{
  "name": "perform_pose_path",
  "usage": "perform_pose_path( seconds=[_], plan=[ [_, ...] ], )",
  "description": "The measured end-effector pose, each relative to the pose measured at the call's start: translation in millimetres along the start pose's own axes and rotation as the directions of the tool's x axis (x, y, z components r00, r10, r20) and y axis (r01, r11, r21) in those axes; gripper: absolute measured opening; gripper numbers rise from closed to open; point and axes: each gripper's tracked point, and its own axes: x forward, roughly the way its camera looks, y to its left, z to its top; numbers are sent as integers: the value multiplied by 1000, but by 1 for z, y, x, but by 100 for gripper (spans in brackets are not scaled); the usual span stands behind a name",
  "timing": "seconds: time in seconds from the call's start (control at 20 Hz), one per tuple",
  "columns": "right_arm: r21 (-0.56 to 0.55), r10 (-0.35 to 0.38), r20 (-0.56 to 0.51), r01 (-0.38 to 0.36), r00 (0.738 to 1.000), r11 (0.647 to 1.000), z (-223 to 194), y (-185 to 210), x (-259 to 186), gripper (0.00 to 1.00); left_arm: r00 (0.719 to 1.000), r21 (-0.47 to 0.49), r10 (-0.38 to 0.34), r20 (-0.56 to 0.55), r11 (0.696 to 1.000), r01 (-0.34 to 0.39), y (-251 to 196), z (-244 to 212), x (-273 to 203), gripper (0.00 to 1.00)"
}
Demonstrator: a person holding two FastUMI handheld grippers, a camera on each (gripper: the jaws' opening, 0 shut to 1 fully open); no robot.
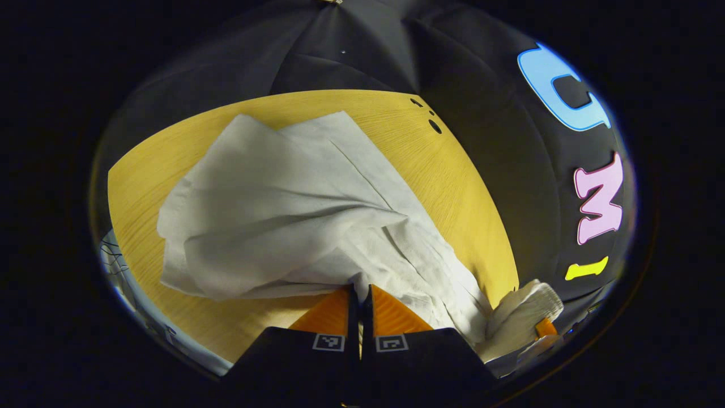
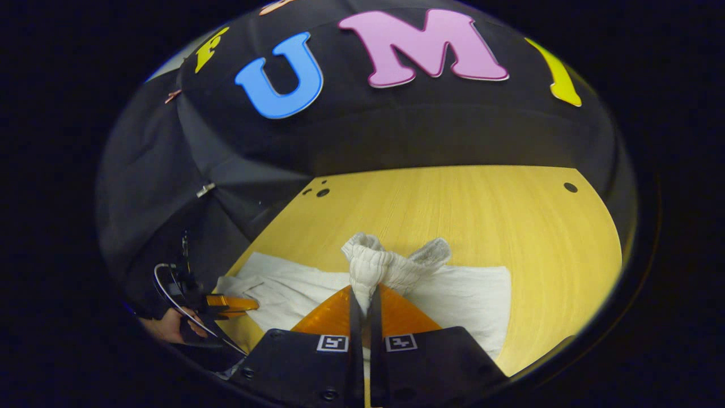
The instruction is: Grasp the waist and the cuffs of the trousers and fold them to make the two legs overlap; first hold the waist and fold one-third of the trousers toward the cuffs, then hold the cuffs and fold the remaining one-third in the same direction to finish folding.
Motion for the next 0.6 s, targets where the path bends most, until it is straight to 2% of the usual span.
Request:
perform_pose_path(
  seconds=[0.2, 0.3, 0.35, 0.4, 0.5, 0.55, 0.6],
  plan=[
    [-38, 36, -141, -42, 989, 998, -44, 16, 22, 10, 1000, 6, -10, -7, 1000, 10, 2, 0, -1, 6],
    [-25, 87, -198, -93, 976, 995, -58, 28, 24, 14, 1000, 9, -13, -9, 1000, 13, 2, 0, 0, 6],
    [-4, 117, -226, -121, 967, 993, -66, 39, 22, 17, 1000, 10, -16, -10, 1000, 16, 1, 0, 0, 6],
    [31, 169, -247, -166, 954, 986, -72, 54, 19, 29, 1000, 9, -18, -10, 1000, 19, 2, 1, 0, 6],
    [122, 272, -270, -247, 924, 961, -81, 82, 12, 39, 1000, 1, -25, -10, 1000, 25, 3, 1, -1, 6],
    [157, 300, -270, -266, 915, 951, -81, 90, 7, 43, 1000, -4, -29, -9, 1000, 29, 3, 1, 0, 6],
    [164, 295, -267, -259, 917, 952, -81, 86, 6, 47, 999, -8, -33, -9, 999, 33, 3, 2, -1, 6]
  ],
)
